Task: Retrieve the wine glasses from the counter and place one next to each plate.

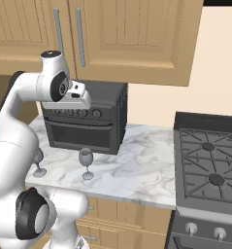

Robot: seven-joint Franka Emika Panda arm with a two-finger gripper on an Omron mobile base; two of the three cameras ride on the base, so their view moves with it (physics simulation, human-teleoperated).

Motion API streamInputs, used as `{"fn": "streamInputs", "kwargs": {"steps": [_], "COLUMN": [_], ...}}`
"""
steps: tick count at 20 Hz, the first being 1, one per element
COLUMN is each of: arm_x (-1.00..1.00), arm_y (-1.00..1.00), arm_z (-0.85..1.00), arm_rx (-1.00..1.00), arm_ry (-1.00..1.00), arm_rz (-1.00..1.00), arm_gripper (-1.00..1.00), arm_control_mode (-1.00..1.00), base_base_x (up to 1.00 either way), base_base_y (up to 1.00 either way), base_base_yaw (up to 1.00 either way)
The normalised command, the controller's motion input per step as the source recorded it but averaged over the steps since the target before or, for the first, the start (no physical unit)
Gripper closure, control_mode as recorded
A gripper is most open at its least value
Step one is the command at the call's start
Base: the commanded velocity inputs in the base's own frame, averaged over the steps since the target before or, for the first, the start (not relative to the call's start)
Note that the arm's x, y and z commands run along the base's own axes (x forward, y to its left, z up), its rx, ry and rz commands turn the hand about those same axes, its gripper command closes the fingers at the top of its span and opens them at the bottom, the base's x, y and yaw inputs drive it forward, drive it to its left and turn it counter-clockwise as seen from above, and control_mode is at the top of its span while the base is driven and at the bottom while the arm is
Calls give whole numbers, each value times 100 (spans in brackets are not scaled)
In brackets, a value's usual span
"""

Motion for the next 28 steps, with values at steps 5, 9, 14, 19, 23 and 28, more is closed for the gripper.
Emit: {"fn": "streamInputs", "kwargs": {"steps": [5,9,14,19,23,28], "arm_x": [-31,-91,-70,-59,-42,-13], "arm_y": [0,0,0,-2,-8,-20], "arm_z": [0,0,1,0,0,0], "arm_rx": [2,0,6,20,28,37], "arm_ry": [-2,-20,-10,-10,-13,0], "arm_rz": [-1,-10,-43,-50,-44,-19], "arm_gripper": [-100,-100,-100,-100,-100,-100], "arm_control_mode": [-100,-100,-100,-100,-100,-100], "base_base_x": [0,0,0,0,0,0], "base_base_y": [0,0,0,0,0,0], "base_base_yaw": [0,0,0,0,0,0]}}
